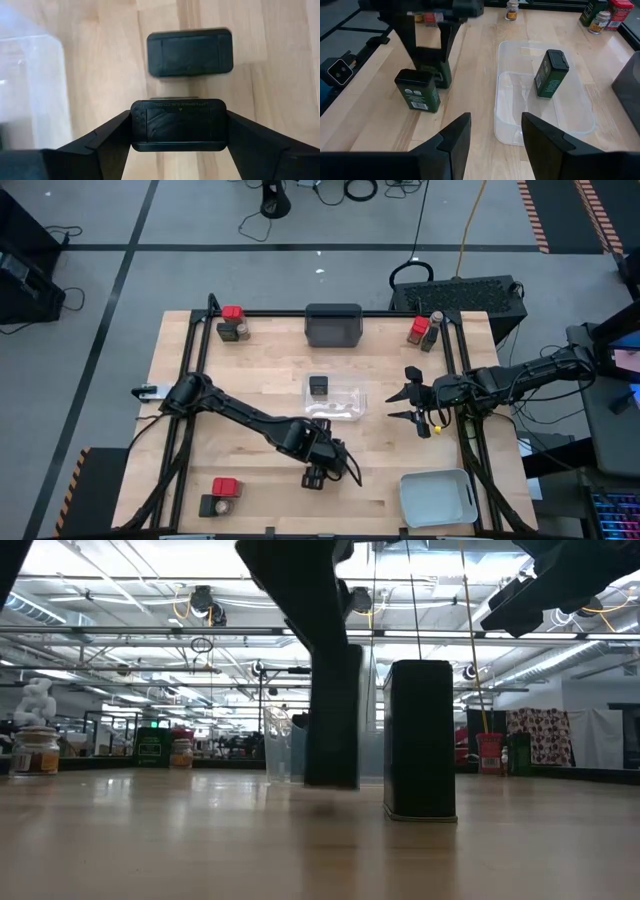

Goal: Sort spices by type
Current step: Put the green seasoning bottle into the transparent bin

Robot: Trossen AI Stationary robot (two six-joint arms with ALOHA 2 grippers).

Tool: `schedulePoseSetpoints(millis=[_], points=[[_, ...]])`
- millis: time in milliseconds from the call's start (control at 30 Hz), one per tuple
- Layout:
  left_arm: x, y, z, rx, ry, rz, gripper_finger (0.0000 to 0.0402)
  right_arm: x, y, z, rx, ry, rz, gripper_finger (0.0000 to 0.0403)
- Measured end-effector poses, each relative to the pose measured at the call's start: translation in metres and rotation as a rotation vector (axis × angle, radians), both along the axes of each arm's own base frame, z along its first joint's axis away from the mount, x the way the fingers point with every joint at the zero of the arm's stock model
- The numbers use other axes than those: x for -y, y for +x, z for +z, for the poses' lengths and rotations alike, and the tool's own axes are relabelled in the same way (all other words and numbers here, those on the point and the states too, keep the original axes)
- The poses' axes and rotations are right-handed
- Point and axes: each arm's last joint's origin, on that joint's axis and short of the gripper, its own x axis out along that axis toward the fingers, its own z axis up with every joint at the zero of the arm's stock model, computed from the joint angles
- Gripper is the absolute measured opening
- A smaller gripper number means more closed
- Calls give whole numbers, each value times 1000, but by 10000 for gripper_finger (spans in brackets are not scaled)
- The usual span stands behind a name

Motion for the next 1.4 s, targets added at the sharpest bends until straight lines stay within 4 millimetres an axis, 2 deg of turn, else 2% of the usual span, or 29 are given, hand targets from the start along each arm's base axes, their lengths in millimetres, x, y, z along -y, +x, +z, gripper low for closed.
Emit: schedulePoseSetpoints(millis=[333, 600, 933, 1400], points=[[-12, -3, 50, -20, 33, -8, 288, 0, 0, 0, -1, 0, 0, 157], [-41, -7, 85, 82, 9, 188, 288, 0, -1, -1, -16, -7, 1, 157], [-88, 0, 85, 93, -127, 703, 288, 0, -2, -3, -34, -11, 1, 157], [-118, 1, 78, 115, -132, 1045, 288, 0, -2, -4, -37, -61, 29, 157]])
